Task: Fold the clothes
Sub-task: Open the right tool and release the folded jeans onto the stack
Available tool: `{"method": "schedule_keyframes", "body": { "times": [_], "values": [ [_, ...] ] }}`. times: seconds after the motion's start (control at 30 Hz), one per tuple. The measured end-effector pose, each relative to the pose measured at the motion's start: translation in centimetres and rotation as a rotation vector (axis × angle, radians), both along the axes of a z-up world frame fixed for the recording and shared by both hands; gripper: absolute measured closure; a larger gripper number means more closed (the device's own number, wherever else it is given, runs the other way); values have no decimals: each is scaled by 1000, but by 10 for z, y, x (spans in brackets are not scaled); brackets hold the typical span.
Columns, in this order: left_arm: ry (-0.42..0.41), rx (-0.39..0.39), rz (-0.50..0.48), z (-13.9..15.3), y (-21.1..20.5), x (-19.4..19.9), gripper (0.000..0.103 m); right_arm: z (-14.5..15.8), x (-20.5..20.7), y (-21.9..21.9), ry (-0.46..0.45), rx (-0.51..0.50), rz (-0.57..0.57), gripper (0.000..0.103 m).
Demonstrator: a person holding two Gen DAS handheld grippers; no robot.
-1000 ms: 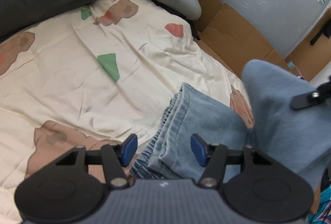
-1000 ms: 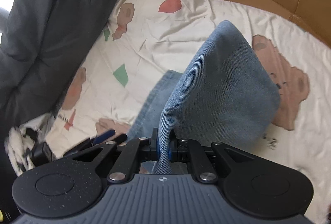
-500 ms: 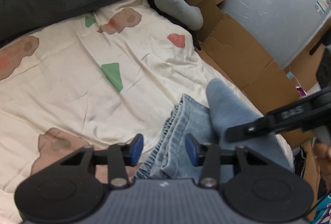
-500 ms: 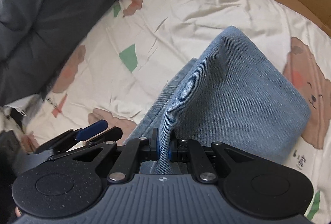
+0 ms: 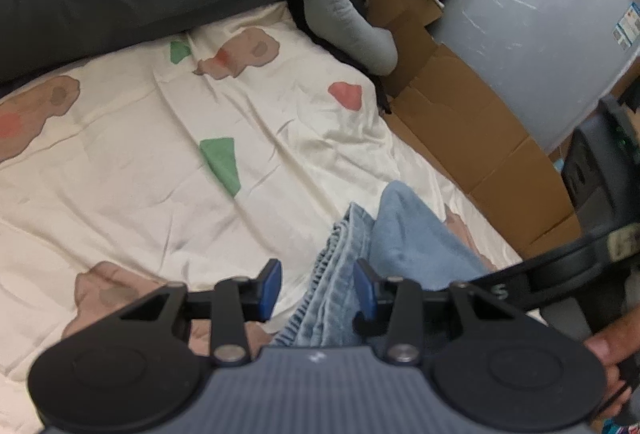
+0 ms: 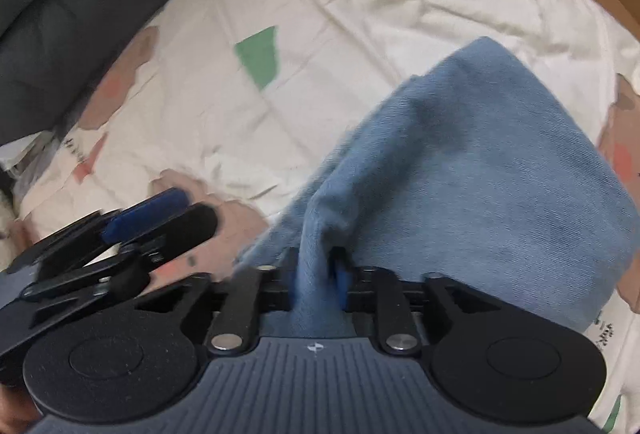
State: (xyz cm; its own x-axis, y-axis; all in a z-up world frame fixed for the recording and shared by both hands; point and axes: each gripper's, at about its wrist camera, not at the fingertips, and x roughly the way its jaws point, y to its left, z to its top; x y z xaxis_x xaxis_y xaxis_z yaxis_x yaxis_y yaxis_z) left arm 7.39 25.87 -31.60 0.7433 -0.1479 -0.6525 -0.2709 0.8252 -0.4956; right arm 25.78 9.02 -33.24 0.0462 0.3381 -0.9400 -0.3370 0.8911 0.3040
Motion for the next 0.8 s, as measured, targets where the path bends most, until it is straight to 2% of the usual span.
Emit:
{"method": "schedule_keyframes", "body": {
  "times": [0.13, 0.17, 0.33, 0.43, 0.57, 0.8],
  "values": [
    [-35, -21, 17, 7, 8, -2, 55, 14, -2, -8, 53, 74, -28, 66],
    [-41, -25, 20, 9, 11, -2, 54, 19, -2, -11, 57, 80, -36, 62],
    [-52, -13, 9, 23, 17, -1, 39, 45, -6, -31, 27, 95, -80, 59],
    [-32, -27, -33, 24, 13, 4, 39, 52, -10, -50, -27, 105, -144, 59],
    [-5, 2, -100, 20, -1, 11, 39, 49, -25, -91, -105, 120, -296, 59],
    [71, 5, -176, 2, -19, 13, 43, 21, -73, -162, -184, 99, -541, 59]
  ]
}}
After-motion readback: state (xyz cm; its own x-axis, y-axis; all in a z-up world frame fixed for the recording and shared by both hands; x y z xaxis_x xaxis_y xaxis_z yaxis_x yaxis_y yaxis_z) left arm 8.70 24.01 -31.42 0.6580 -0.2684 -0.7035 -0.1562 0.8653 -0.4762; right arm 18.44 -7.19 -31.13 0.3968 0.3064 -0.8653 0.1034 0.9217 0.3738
